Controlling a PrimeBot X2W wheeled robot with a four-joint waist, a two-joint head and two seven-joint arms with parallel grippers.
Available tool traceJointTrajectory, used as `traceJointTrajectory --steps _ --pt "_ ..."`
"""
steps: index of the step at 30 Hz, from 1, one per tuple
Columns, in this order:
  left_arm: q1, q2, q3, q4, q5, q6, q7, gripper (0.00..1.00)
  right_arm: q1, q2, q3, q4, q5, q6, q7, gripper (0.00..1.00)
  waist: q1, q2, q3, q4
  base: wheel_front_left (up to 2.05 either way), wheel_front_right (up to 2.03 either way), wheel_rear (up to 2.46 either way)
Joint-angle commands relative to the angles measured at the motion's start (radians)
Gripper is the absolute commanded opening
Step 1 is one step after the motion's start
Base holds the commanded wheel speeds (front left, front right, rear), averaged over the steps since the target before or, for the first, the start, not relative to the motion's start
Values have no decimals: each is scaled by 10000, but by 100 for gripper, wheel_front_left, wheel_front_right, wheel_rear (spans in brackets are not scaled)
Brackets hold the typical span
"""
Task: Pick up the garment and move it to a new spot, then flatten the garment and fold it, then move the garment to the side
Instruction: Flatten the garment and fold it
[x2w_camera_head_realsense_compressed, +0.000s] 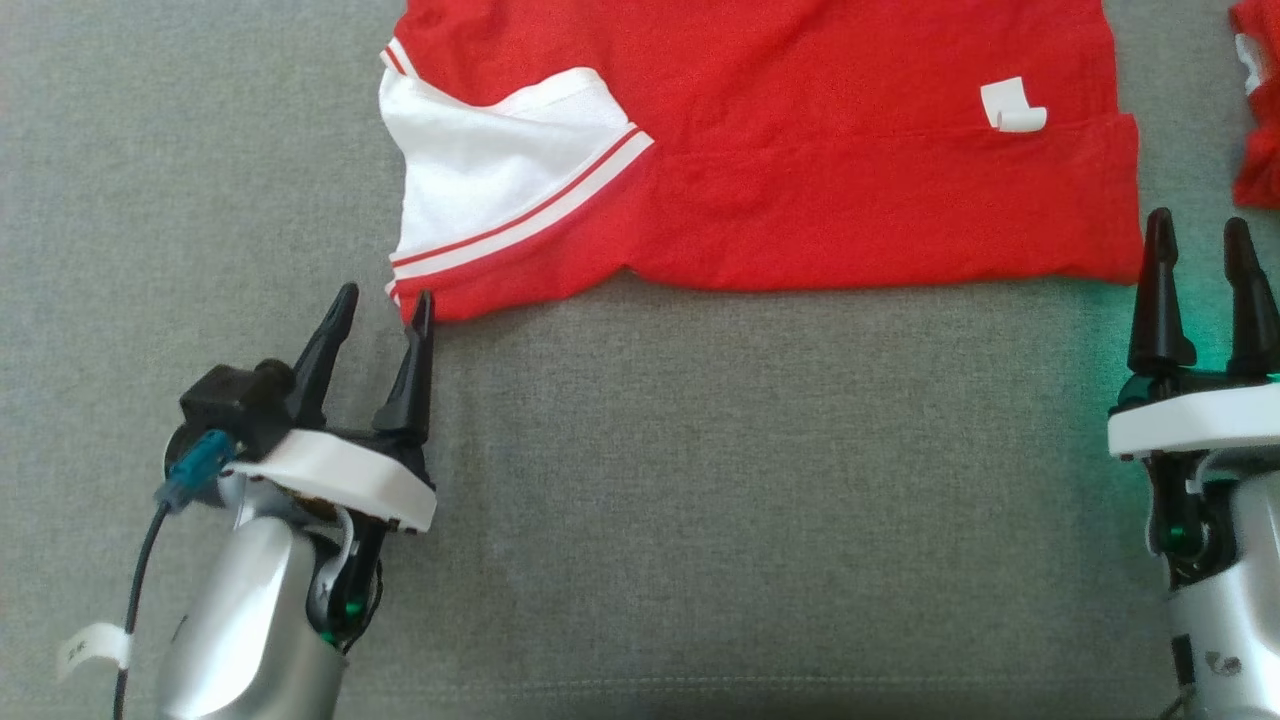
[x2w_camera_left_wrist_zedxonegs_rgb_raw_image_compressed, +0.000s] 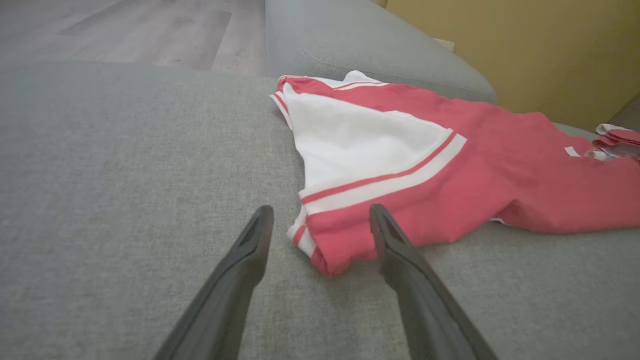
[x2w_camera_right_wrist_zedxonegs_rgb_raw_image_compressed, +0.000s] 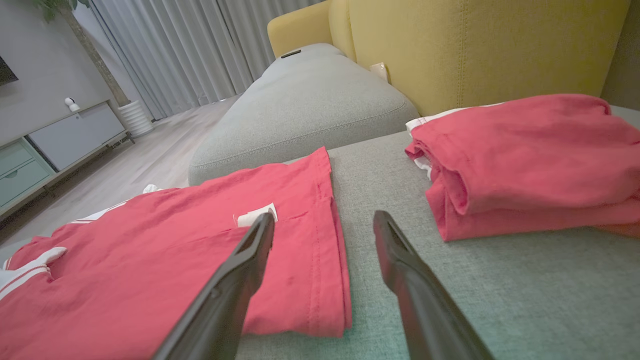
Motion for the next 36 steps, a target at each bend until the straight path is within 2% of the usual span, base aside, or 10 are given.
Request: traceJointTrajectory --steps 1,9,11,13,16,32,33,34,35,36 --pt "-255 113 386 -141 -107 89 43 100 111 -25 138 -352 49 67 -58 100 0 0 18 -21 0 0 0" --pt "-675 37 291 755 -324 224 965 100 60 -9 82 -452 -12 67 62 100 0 0 115 -85 0 0 0" --pt "-788 14 249 903 -349 208 1002 81 40 -16 76 -446 -44 67 94 100 0 0 137 -77 0 0 0" --pt "-888 4 189 1065 -334 202 1024 46 22 -2 78 -402 -49 67 140 100 0 0 143 -67 0 0 0" --pt "-952 -55 33 1324 -362 171 1274 0 3 21 55 -278 -41 67 241 100 0 0 113 -44 0 0 0" --pt "-772 159 -356 750 -491 -11 1531 0 -696 257 -145 1815 -637 67 1437 100 0 0 -174 291 0 0 0" --pt "-797 180 -363 718 -488 -14 1521 0 -756 264 -100 1942 -687 67 1481 94 0 0 -165 310 0 0 0" --pt "-819 197 -369 700 -494 -16 1522 0 -814 254 -37 2042 -744 67 1512 55 0 0 -159 327 0 0 0" --pt "-836 219 -380 689 -492 -19 1523 0 -860 241 10 2115 -777 67 1508 33 0 0 -163 344 0 0 0" --pt "-852 245 -391 679 -487 -23 1513 0 -886 229 42 2183 -802 67 1505 0 0 0 -175 360 0 0 0"
